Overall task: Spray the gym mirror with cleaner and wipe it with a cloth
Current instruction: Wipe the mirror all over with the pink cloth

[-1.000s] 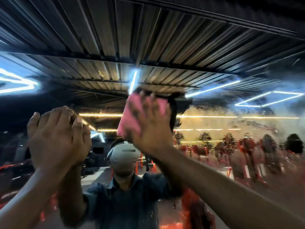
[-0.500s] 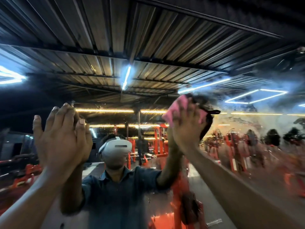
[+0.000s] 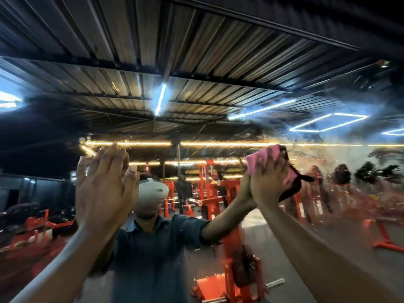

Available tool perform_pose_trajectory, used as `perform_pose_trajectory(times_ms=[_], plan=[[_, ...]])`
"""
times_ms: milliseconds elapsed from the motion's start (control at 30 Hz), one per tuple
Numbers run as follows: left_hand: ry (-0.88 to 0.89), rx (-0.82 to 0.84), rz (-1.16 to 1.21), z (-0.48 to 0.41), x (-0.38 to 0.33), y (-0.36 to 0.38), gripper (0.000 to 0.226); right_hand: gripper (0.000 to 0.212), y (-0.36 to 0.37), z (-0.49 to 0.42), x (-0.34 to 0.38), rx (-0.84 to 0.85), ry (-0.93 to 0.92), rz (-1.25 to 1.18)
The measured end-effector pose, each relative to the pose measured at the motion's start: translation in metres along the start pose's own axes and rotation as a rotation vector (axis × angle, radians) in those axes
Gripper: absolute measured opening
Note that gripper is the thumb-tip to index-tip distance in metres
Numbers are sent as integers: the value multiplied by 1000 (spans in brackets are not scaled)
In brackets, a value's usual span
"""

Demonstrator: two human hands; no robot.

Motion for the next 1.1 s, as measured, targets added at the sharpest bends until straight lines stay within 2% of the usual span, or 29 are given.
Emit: perform_pose_trajectory(times_ms=[33,67,167,233,300,367,467,533,600,733,800,833,900,1000,1100], plan=[[15,17,25,-2,-10,4,56,69,-4,13,5,-12,-81,32],[31,32,47,-4,-21,10,57,70,-1,33,10,-9,-235,80],[69,54,128,-11,-60,30,54,63,19,98,17,144,-807,201],[97,55,158,-14,-88,44,55,61,18,79,22,212,-968,210],[116,59,166,-16,-110,56,56,64,16,34,30,157,-1010,257],[125,65,162,-17,-127,68,55,68,13,-26,34,-13,-884,286],[122,63,129,-18,-141,80,54,66,5,-112,24,-178,-437,215],[91,48,80,-20,-147,85,53,61,6,-135,17,-237,-253,114],[57,14,45,-20,-153,86,49,62,8,-121,14,-216,-300,118],[0,-108,-12,-21,-173,93,34,63,-3,-59,-23,45,-848,160],[-57,-138,-69,-19,-178,104,39,60,-12,-52,-57,76,-959,192],[-97,-135,-83,-19,-183,111,47,60,-13,-58,-74,72,-925,187],[-146,-108,-46,-13,-203,119,57,59,-18,-77,-108,18,-726,142],[-70,-93,86,-5,-251,124,51,54,-39,-100,-151,-179,-402,67],[38,-48,239,-1,-303,132,50,45,-77,-110,-174,-94,-184,-203]])
Point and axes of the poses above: each hand's wrist, its own z-axis away from the middle knuckle, its own y-axis out of the palm, x = y × z, the point moved 2 cm from there along -z, towards the middle knuckle, and after that the axes turned 5 degrees about y, right-handed, at the moved point
